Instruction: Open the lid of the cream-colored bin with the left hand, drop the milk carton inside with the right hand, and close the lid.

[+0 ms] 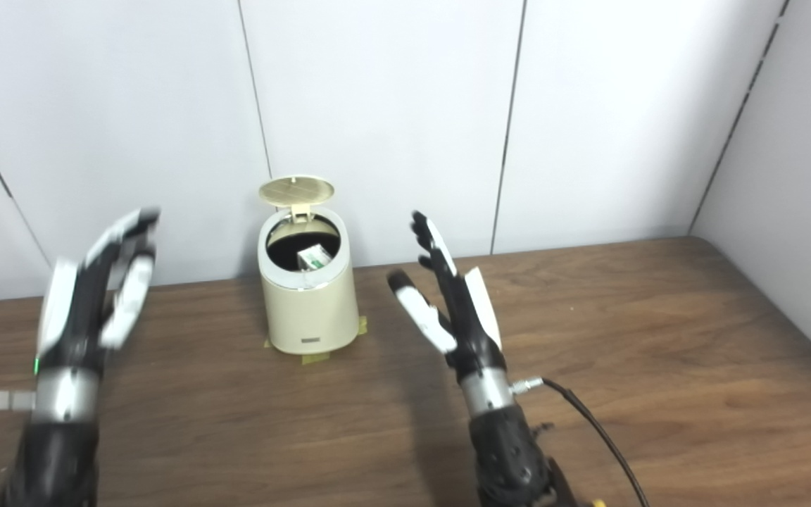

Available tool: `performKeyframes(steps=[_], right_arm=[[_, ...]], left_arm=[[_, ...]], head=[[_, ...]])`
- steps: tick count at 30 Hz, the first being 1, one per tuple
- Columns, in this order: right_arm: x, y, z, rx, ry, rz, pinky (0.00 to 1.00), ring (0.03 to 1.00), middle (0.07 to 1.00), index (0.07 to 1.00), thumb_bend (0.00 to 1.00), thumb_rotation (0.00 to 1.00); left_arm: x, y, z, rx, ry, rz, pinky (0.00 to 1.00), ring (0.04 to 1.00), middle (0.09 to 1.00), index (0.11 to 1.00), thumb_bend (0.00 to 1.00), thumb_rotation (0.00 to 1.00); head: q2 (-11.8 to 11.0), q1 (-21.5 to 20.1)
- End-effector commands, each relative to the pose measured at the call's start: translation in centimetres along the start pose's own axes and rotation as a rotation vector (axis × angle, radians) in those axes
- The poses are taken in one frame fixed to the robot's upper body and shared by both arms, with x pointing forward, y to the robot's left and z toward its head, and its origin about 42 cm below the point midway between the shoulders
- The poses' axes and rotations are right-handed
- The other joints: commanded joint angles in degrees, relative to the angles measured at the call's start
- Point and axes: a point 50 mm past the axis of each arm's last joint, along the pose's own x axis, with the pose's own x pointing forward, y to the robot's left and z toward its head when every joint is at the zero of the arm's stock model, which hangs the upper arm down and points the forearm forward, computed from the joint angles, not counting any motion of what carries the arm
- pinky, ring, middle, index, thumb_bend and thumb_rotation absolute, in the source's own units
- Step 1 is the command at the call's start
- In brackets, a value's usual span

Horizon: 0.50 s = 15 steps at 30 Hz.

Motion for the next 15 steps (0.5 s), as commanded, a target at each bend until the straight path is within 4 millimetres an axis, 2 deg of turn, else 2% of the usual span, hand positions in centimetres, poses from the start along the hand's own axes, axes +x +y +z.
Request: performKeyframes(steps=[1,9,11,15], right_arm=[[-0.1,-0.4,1.5,0.017,-0.05,0.022,0.93,0.982,1.0,1.0,0.68,0.98],[-3.3,-0.8,0.3,-0.016,0.017,0.098,0.94,0.981,0.995,1.0,0.67,0.98],[-3.8,-1.0,0.0,-0.032,0.033,0.101,0.93,0.972,0.987,1.0,0.65,0.99],[-5.2,-1.2,-1.0,-0.043,0.086,0.125,0.93,0.972,0.985,1.0,0.6,1.0]], left_arm=[[2.5,1.1,2.8,0.061,-0.06,0.005,0.87,0.926,0.896,0.869,0.7,1.0],[7.0,2.3,7.5,0.213,-0.098,-0.052,0.94,0.976,0.939,0.911,0.8,1.0],[7.7,2.4,8.3,0.235,-0.105,-0.062,0.98,0.995,0.943,0.911,0.83,1.0],[9.1,2.3,10.0,0.291,-0.129,-0.09,1.0,1.0,0.934,0.904,0.88,1.0]], head=[[0.0,0.2],[0.0,1.0],[0.1,1.2],[0.1,2.0]])
